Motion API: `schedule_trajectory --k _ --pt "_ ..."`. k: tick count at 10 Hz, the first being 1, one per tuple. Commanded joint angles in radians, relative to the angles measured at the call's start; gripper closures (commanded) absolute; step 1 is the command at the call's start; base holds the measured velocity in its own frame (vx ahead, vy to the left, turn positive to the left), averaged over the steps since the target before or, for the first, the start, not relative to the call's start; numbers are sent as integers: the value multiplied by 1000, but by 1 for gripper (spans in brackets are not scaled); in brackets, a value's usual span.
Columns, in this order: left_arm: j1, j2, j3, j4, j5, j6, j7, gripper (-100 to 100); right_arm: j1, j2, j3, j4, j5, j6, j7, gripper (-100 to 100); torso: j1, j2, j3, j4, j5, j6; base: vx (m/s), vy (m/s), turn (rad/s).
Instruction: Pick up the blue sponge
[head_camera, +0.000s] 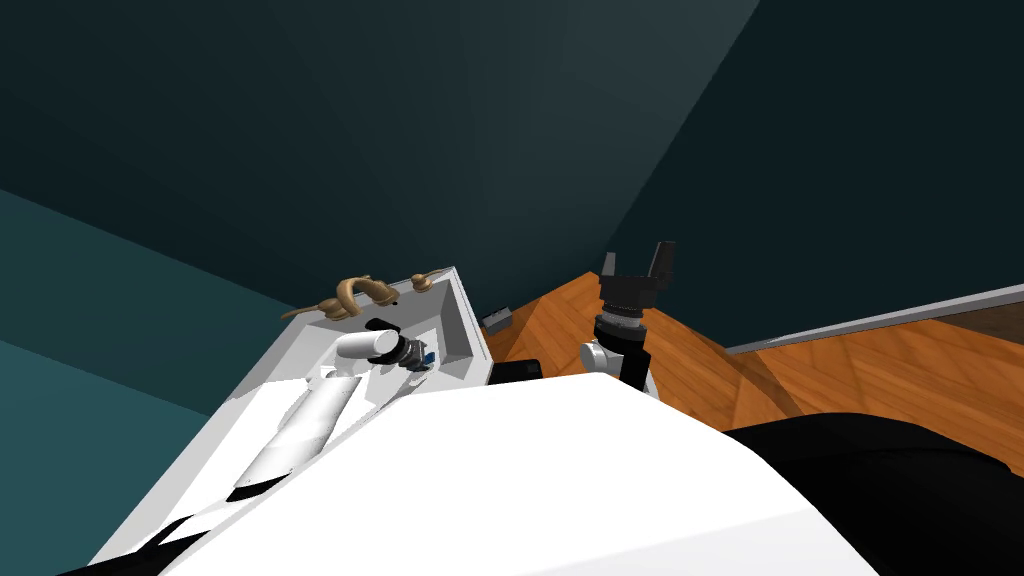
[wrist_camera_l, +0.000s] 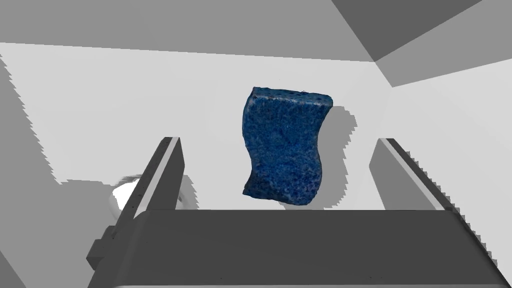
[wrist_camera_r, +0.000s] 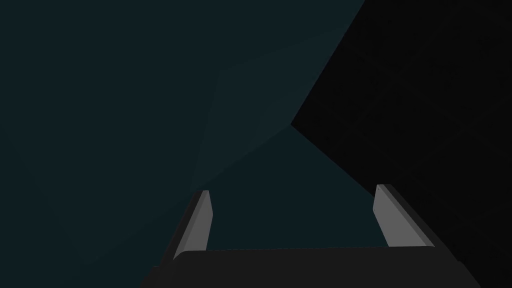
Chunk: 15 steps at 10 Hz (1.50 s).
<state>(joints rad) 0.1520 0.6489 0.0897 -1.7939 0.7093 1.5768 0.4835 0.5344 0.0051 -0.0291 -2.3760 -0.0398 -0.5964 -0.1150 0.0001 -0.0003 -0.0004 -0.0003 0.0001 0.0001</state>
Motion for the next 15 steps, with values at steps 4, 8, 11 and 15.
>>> schedule_trajectory --k 4,8,11,15 --pt "-5 -31 -18 83 -34 -71 -33 -100 0 0 0 0 0 0 0 0 0 1 1 0 0 0 -4 -2 -26" --pt "-3 -30 -18 71 -32 -61 -29 100 0 0 0 0 0 0 0 0 1 0 0 0 0 0 0 0 0" --pt "-3 -30 -18 71 -32 -62 -28 0 0 0 0 0 0 0 0 0 1 0 0 0 1 0 0 0 0" --pt "4 -7 -2 16 -7 -20 -10 100 0 0 0 0 0 0 0 0 1 0 0 0 0 0 5 3 24"
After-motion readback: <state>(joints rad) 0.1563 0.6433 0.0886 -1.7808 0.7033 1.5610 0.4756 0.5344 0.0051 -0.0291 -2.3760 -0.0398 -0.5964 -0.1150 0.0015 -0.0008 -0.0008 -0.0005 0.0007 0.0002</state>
